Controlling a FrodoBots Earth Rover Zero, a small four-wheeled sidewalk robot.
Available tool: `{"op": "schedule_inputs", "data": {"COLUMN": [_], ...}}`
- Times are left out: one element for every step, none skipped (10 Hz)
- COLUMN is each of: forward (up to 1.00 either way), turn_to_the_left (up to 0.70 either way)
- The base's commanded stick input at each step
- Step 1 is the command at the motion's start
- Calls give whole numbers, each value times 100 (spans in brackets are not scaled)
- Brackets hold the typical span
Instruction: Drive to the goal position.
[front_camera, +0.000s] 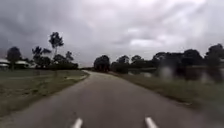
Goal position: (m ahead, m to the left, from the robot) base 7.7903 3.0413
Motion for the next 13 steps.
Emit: {"op": "schedule_inputs", "data": {"forward": [84,84,84,84,84,84,84,84,84,84,84,84,84], "turn_to_the_left": [3,3,3,3,3,3,3,3,3,3,3,3,3]}}
